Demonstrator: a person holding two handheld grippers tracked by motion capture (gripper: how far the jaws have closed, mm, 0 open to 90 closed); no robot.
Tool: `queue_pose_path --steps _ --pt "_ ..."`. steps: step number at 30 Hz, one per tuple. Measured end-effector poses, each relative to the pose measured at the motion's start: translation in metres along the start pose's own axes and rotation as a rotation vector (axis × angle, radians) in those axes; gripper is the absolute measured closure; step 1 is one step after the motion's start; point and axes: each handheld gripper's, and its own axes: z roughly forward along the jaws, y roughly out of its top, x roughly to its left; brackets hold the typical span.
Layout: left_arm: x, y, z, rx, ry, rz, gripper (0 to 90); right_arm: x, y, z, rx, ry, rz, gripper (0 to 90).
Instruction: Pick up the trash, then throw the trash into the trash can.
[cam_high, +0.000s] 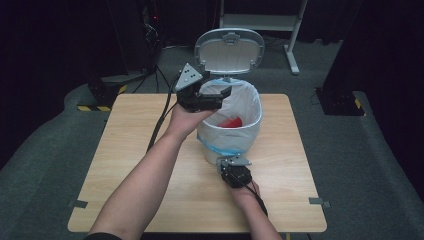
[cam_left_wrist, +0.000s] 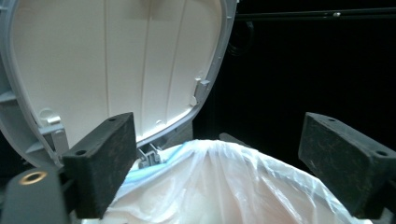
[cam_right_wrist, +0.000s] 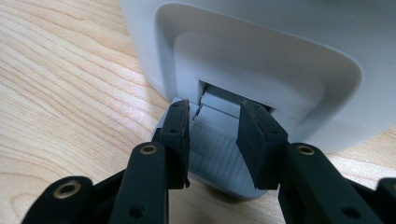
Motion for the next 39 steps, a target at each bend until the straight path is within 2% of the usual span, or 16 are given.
queue_pose_path --steps 8,16,22,29,35,39 --pt "0.006 -0.005 -0.018 -0.015 -0.003 -0.005 15.1 0.0 0.0 0.0 0.001 0.0 0.001 64.0" --pt "0.013 -0.016 -0.045 0.01 0.026 0.025 14.7 0.0 0.0 0.0 0.002 0.001 0.0 63.9" --pt "0.018 -0.024 -0.069 0.007 0.039 0.02 14.6 0.0 0.0 0.0 0.004 -0.001 -0.002 63.9" --pt "0.027 -0.032 -0.097 -0.003 0.076 0.02 14.7 -0.001 0.0 0.0 0.002 0.001 0.0 63.8" --pt "0.038 -0.046 -0.119 0.015 0.109 0.011 14.7 -0.001 0.0 0.0 0.001 0.001 -0.001 63.8" --pt "0.044 -0.062 -0.13 0.032 0.119 0.004 14.7 0.0 0.0 0.0 0.001 -0.002 0.004 63.7"
